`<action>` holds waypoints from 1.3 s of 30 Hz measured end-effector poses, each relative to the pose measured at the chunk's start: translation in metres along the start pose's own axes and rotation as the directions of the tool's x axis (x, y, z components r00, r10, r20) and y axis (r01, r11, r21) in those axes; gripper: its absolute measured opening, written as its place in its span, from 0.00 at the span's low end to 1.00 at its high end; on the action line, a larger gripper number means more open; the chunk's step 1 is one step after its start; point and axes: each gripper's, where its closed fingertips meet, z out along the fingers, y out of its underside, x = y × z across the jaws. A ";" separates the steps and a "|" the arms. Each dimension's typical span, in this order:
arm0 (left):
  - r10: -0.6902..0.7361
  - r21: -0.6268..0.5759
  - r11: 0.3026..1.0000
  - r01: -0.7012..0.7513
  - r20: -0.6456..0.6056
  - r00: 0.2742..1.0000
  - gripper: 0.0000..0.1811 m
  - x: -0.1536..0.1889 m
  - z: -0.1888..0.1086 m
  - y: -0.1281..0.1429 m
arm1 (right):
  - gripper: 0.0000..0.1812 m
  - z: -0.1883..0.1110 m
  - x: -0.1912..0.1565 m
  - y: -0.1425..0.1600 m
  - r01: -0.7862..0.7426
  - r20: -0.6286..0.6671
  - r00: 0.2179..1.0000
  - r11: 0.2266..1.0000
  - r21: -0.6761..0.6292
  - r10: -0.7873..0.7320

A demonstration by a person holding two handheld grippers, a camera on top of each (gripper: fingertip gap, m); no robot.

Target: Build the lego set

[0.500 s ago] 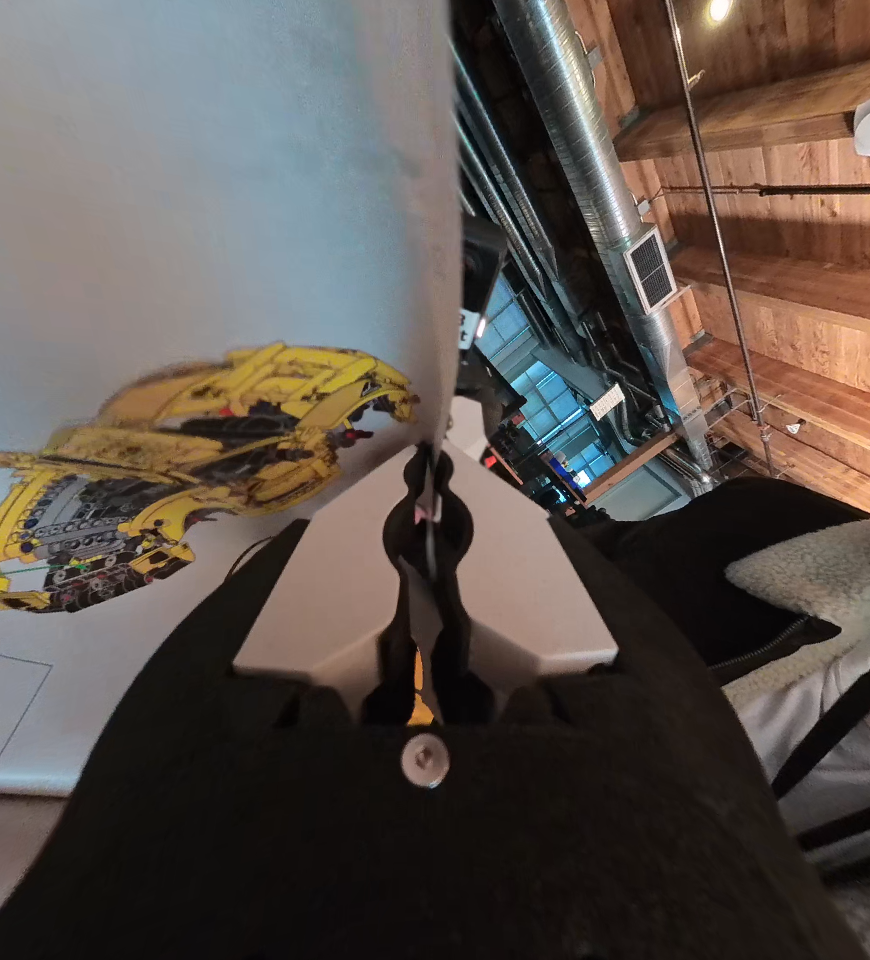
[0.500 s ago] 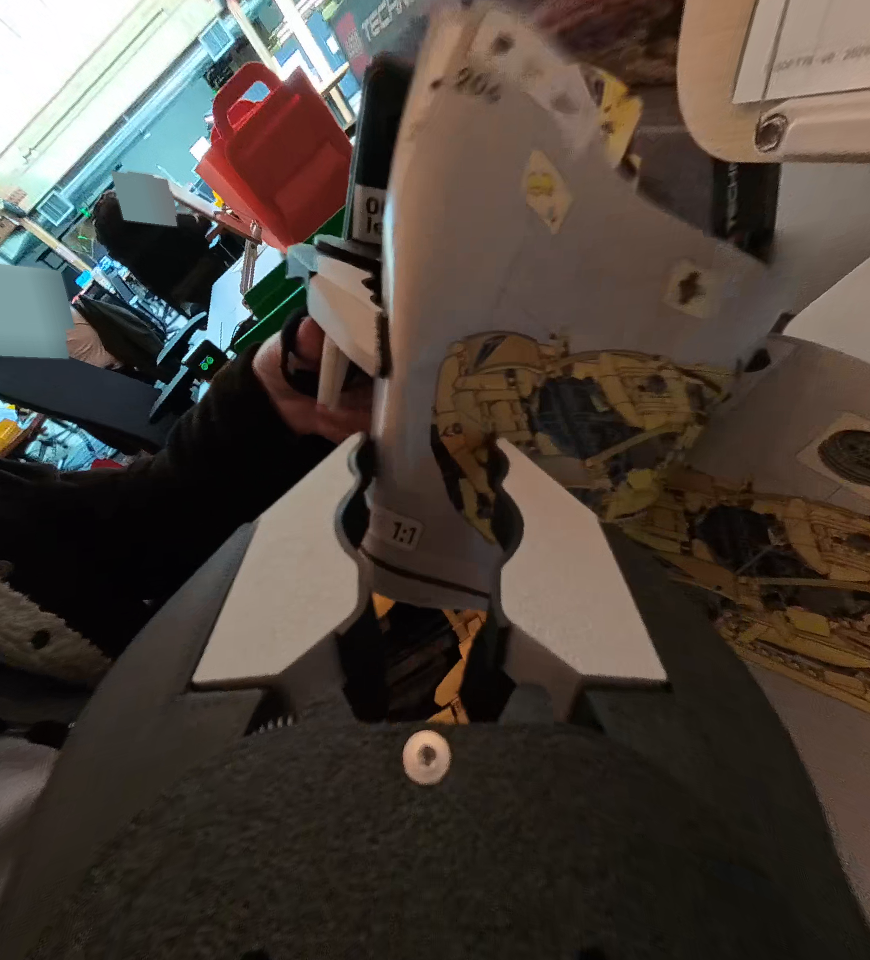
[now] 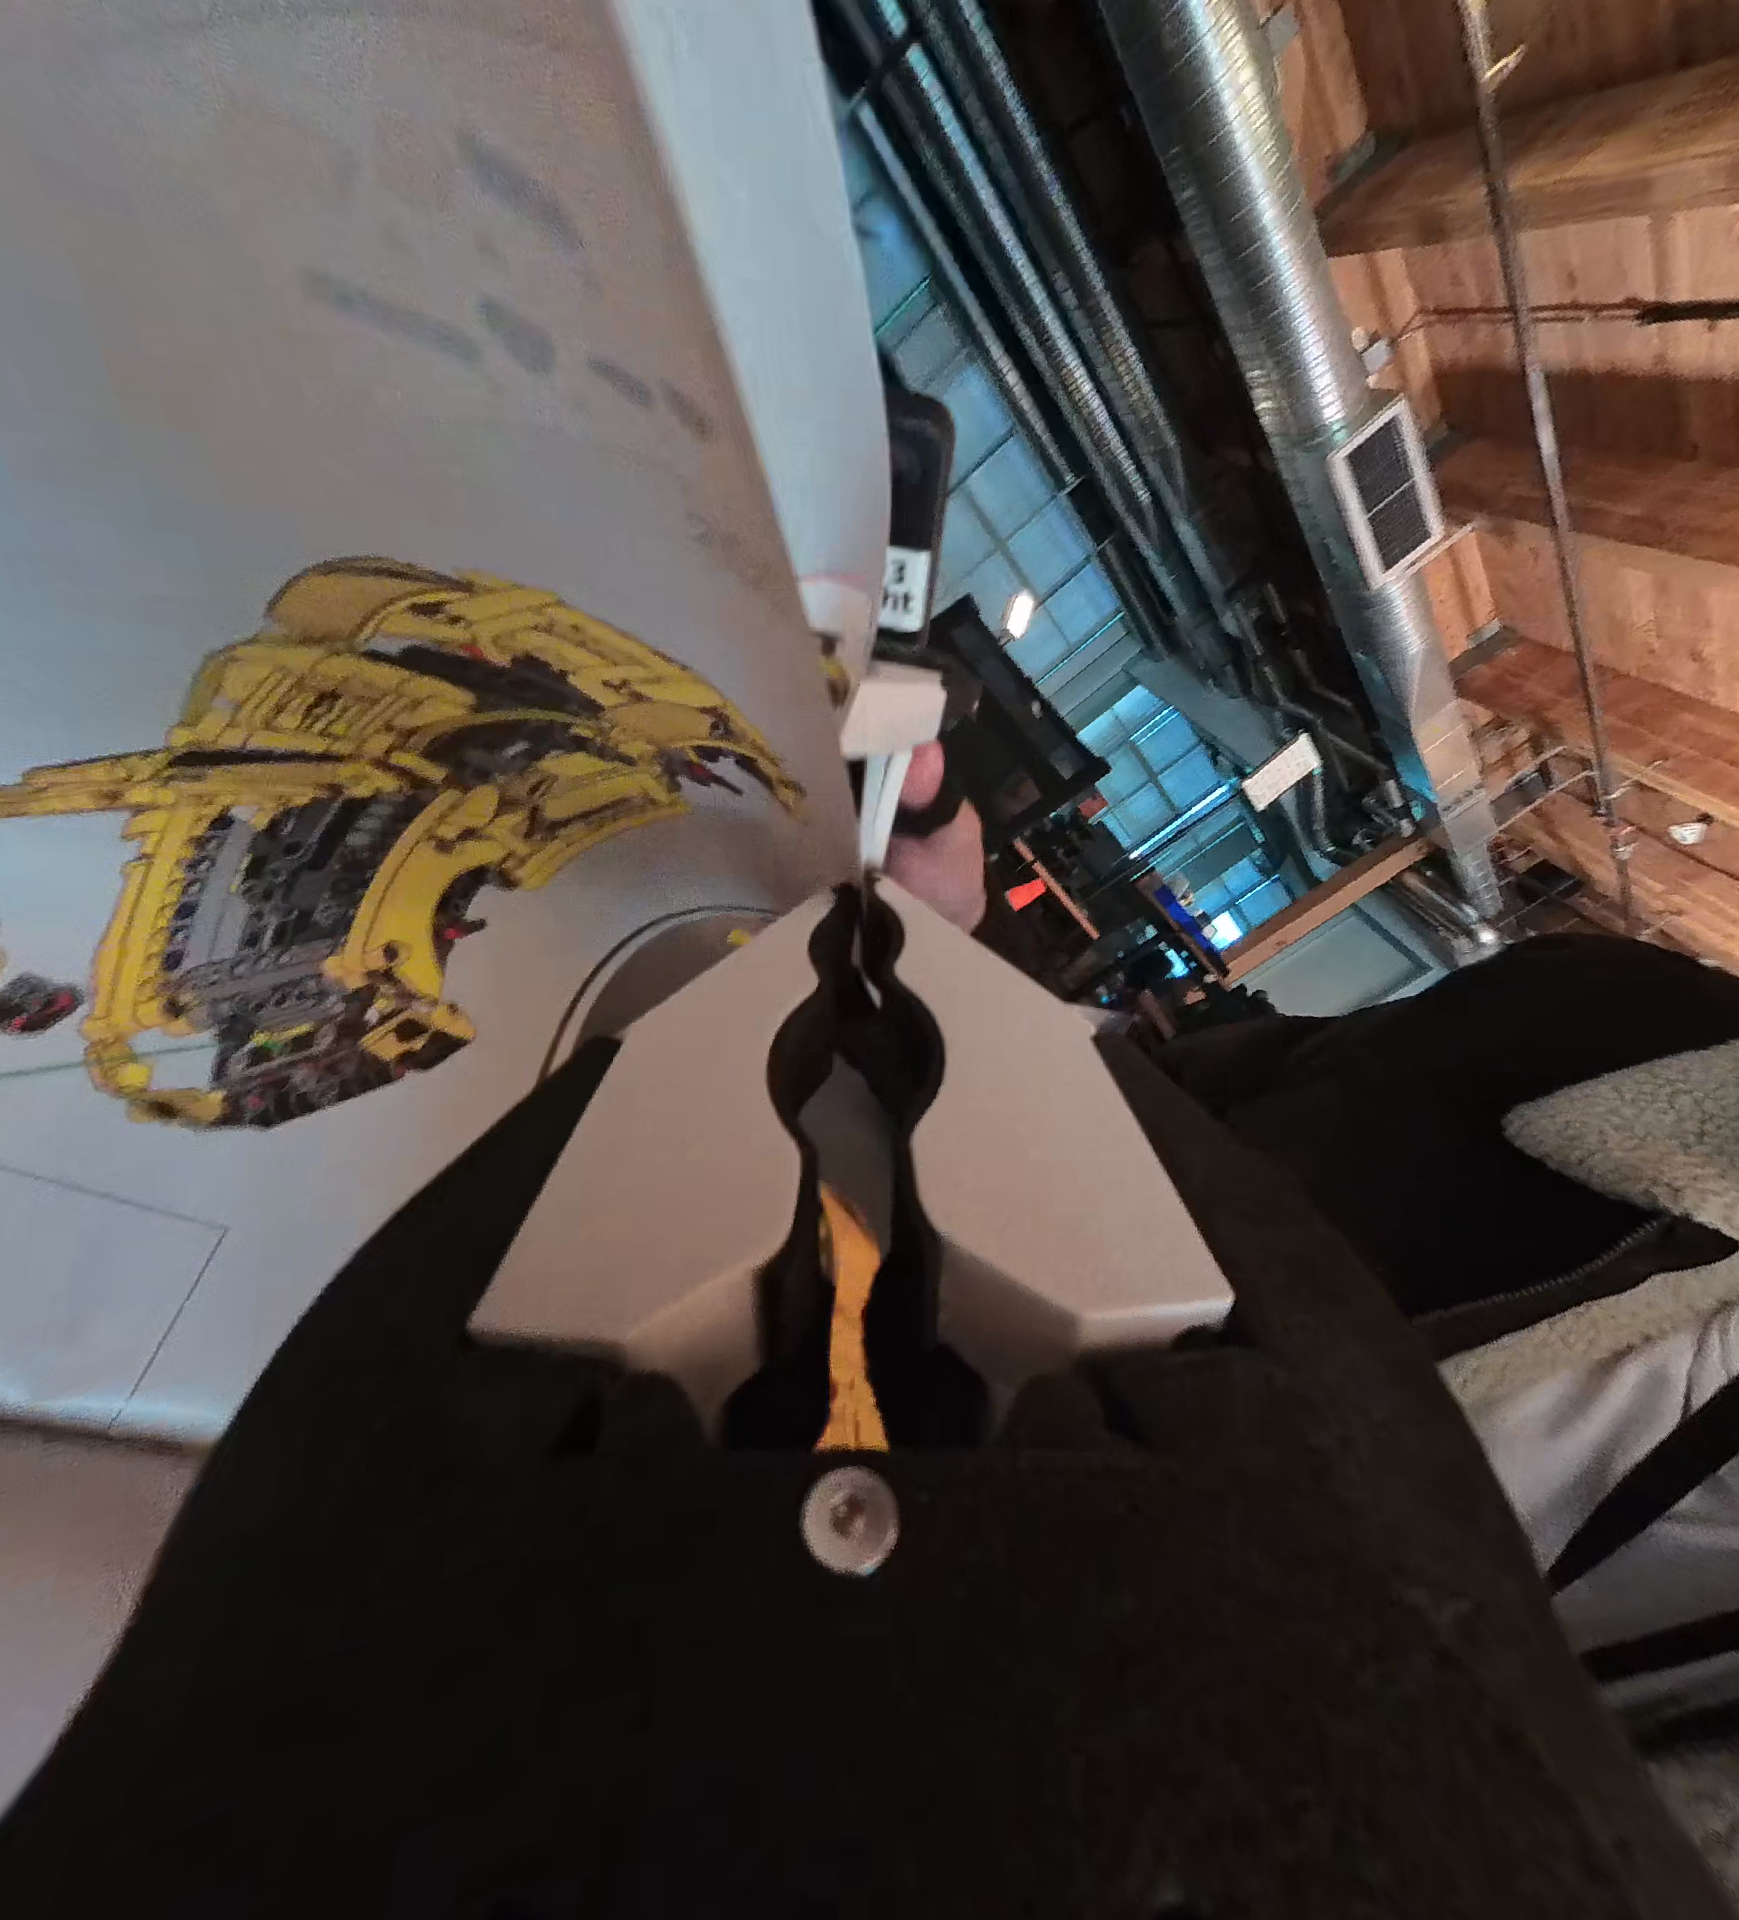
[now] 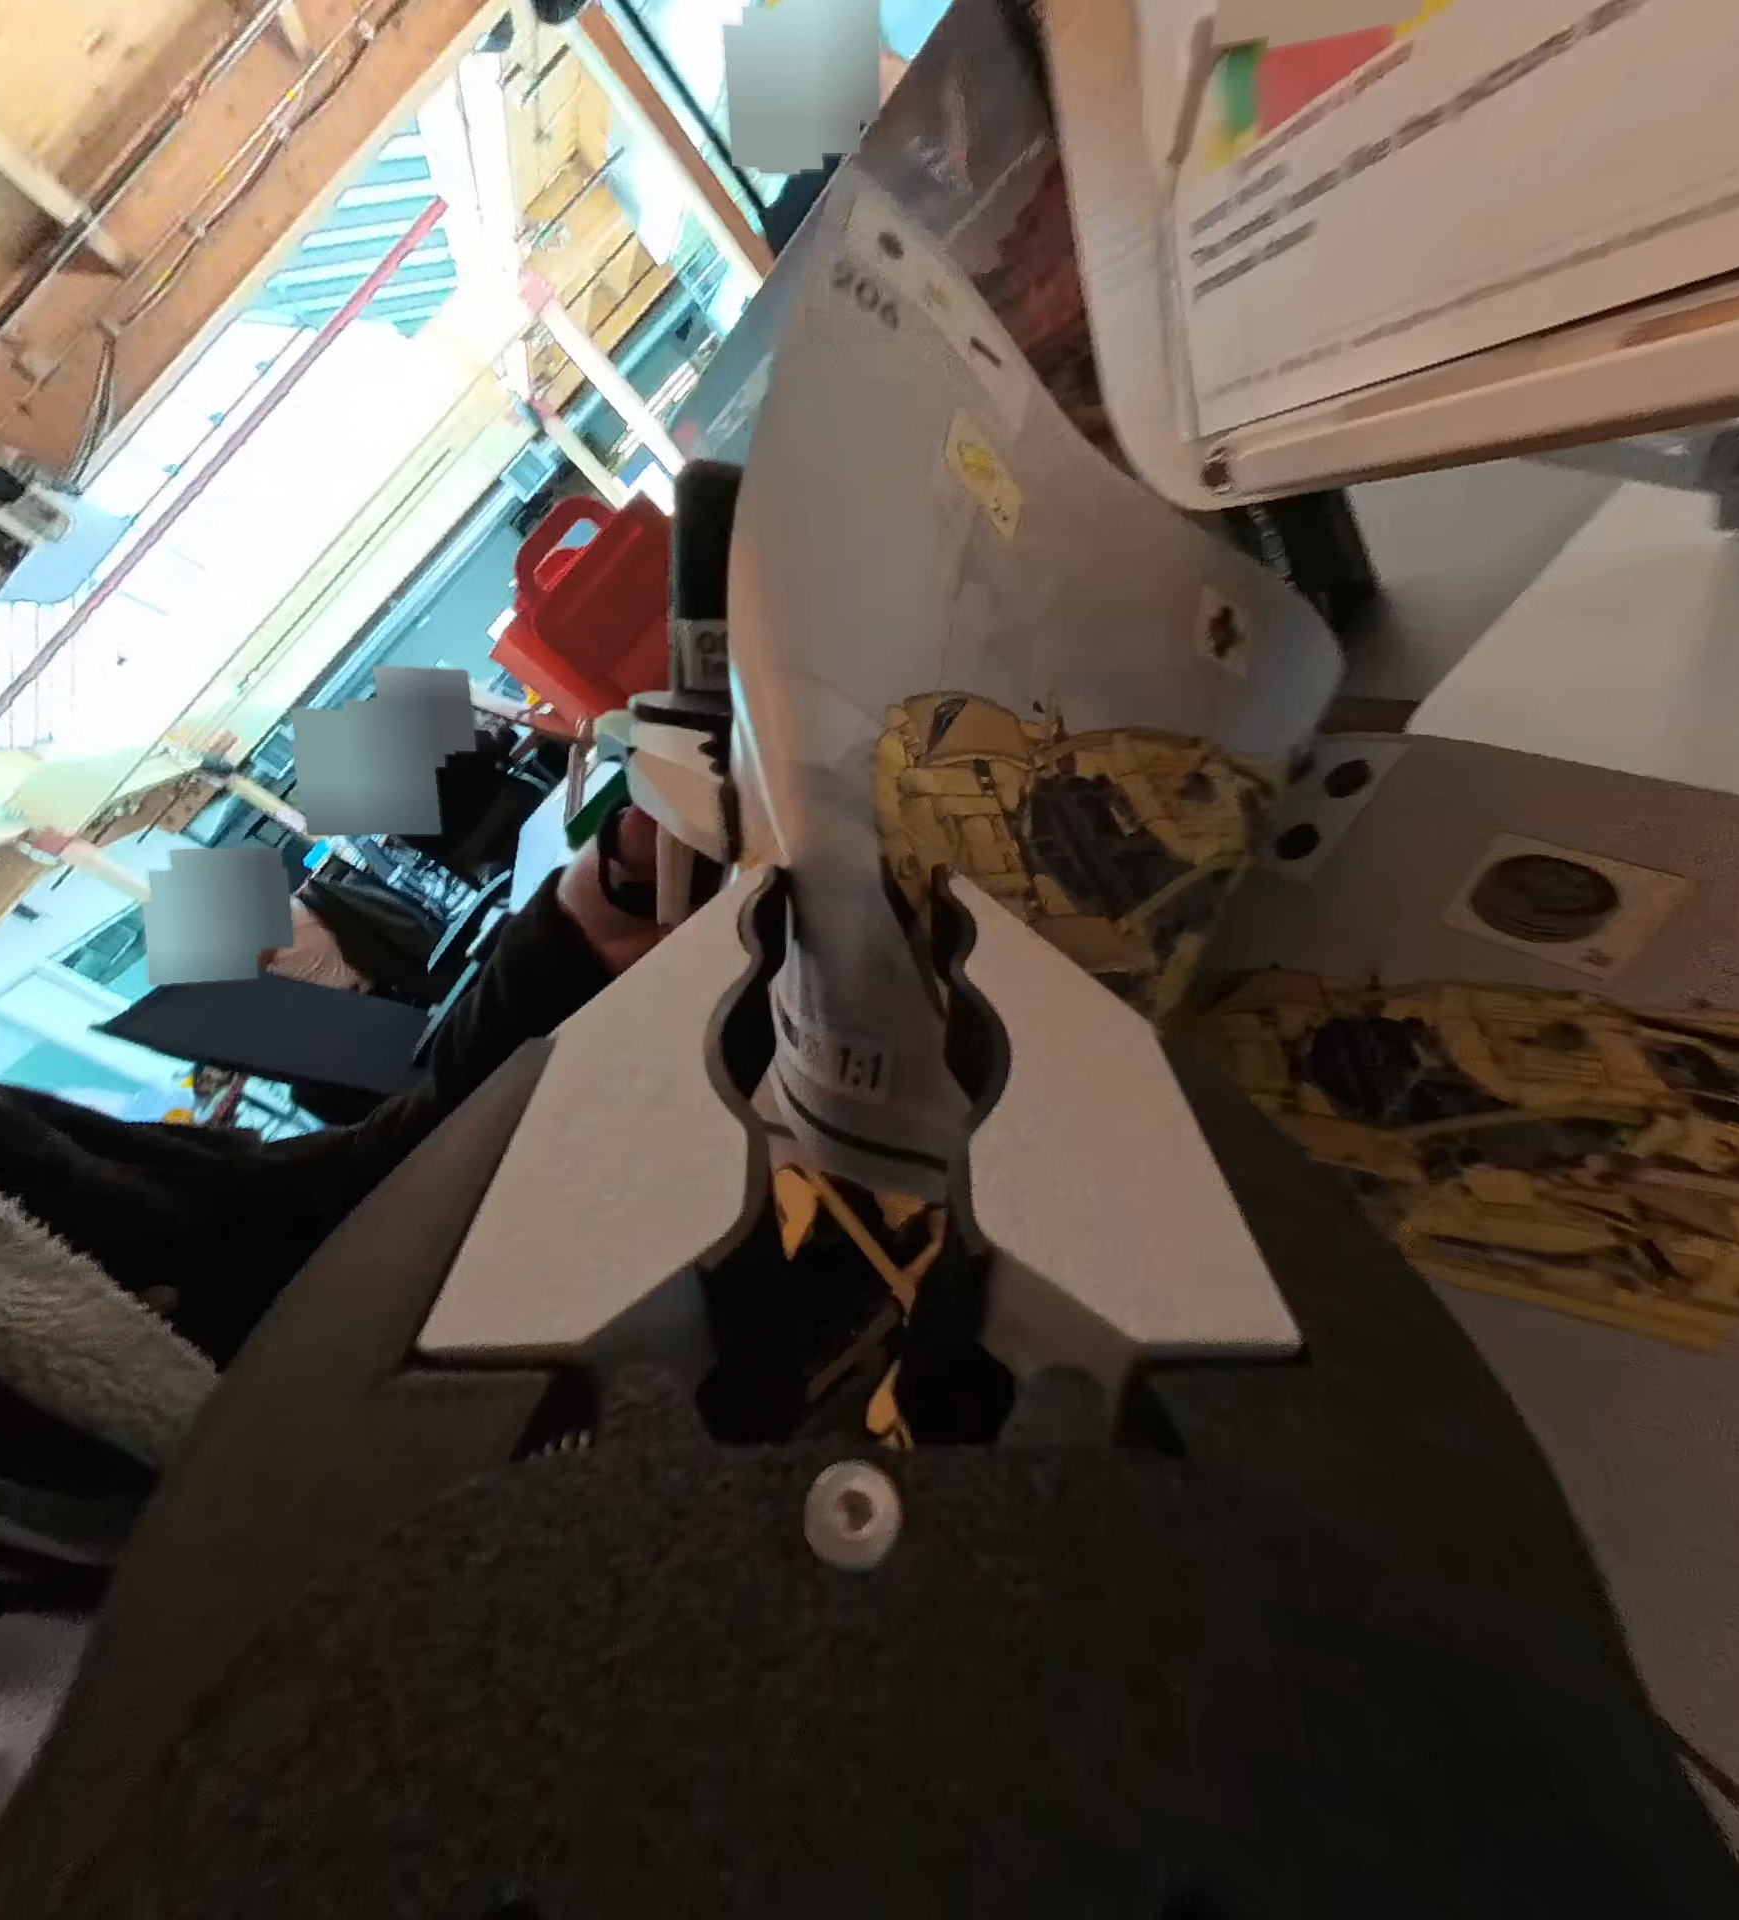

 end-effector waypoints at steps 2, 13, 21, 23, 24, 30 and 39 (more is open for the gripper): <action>-0.040 -0.068 0.997 0.045 0.077 0.996 0.00 -0.012 -0.019 0.008 | 0.17 -0.014 0.016 -0.006 -0.013 -0.075 0.997 1.000 0.028 0.015; -0.098 -0.175 0.946 0.272 0.644 0.758 0.00 -0.063 -0.215 0.058 | 0.35 -0.061 0.062 -0.025 0.502 -0.538 0.664 0.843 -0.193 -0.519; -0.142 -0.109 0.934 0.340 0.760 0.635 0.01 -0.071 -0.268 0.073 | 0.47 0.045 0.048 0.054 0.527 -0.070 0.764 0.682 -0.508 -0.642; -0.149 -0.099 0.934 0.344 0.766 0.625 0.01 -0.072 -0.273 0.074 | 0.51 0.067 0.052 0.066 0.547 0.041 0.746 0.577 -0.606 -0.665; -0.153 -0.088 0.936 0.342 0.770 0.619 0.02 -0.072 -0.276 0.073 | 0.51 0.078 0.055 0.069 0.554 0.085 0.737 0.528 -0.643 -0.670; -0.162 -0.006 0.961 0.277 0.798 0.580 0.03 -0.068 -0.295 0.056 | 0.49 0.129 0.073 0.096 0.565 0.293 0.728 0.301 -0.768 -0.620; 0.028 -0.023 1.000 -0.017 0.896 0.443 0.12 -0.048 -0.307 -0.003 | 0.53 0.138 0.090 0.125 0.453 0.311 0.678 0.045 -0.890 -0.666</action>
